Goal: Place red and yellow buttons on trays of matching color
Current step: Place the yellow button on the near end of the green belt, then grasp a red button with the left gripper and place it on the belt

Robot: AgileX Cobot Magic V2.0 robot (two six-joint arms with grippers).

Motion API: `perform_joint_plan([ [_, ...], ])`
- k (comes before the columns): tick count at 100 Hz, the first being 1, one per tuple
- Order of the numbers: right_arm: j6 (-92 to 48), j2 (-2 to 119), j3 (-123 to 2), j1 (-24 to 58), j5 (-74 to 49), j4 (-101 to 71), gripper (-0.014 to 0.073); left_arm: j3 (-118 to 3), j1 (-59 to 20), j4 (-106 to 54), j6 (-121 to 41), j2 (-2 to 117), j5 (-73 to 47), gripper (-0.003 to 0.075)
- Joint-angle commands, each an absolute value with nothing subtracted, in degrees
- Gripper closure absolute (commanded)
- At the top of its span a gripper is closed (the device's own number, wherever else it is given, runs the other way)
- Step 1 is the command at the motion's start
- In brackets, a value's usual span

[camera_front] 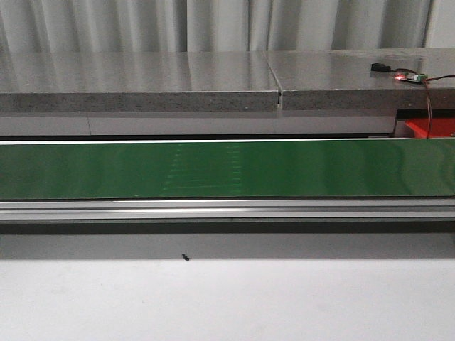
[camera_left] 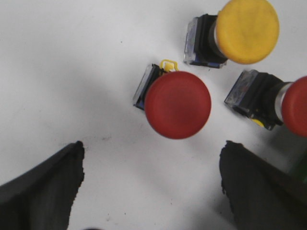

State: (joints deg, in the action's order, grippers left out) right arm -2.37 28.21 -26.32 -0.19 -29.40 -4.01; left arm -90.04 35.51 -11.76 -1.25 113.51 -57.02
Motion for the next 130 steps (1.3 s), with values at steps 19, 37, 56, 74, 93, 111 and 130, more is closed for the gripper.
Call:
perform_joint_plan([
  [19,-2.66,28.19,-27.72,-0.09,-25.69,-3.79,0.0661,-94.9,34.8,-14.2,-2.46,115.08,-52.47,0.0155],
  [37,-2.66,28.19,-27.72,-0.09,-25.69,-3.79,0.0661,-95.4,33.71,-14.31,-2.46,117.04,-49.49,0.0158],
  [56,-2.66,28.19,-27.72,-0.09,-25.69,-3.79,0.0661,-95.4,32.93,-14.74,-2.46,117.62,-46.85,0.0311],
  [74,-2.66,28.19,-27.72,-0.09,-25.67,-3.84,0.0661,-95.4,32.53,-15.81,-2.56,117.62,-46.04,0.0491],
  [93,-2.66,28.19,-27.72,-0.09,-25.67,-3.84,0.0661,-95.4,32.53,-15.95,-5.6,116.77,-47.87,0.0491],
  [111,-2.66,28.19,-27.72,-0.09,-25.67,-3.84,0.0661,-94.01,32.53,-16.36,-7.12,112.48,-50.07,0.0491],
  [130,-2.66,28.19,-27.72,-0.09,-25.67,-3.84,0.0661,-86.95,32.17,-19.24,-9.47,103.17,-49.15,0.0491],
])
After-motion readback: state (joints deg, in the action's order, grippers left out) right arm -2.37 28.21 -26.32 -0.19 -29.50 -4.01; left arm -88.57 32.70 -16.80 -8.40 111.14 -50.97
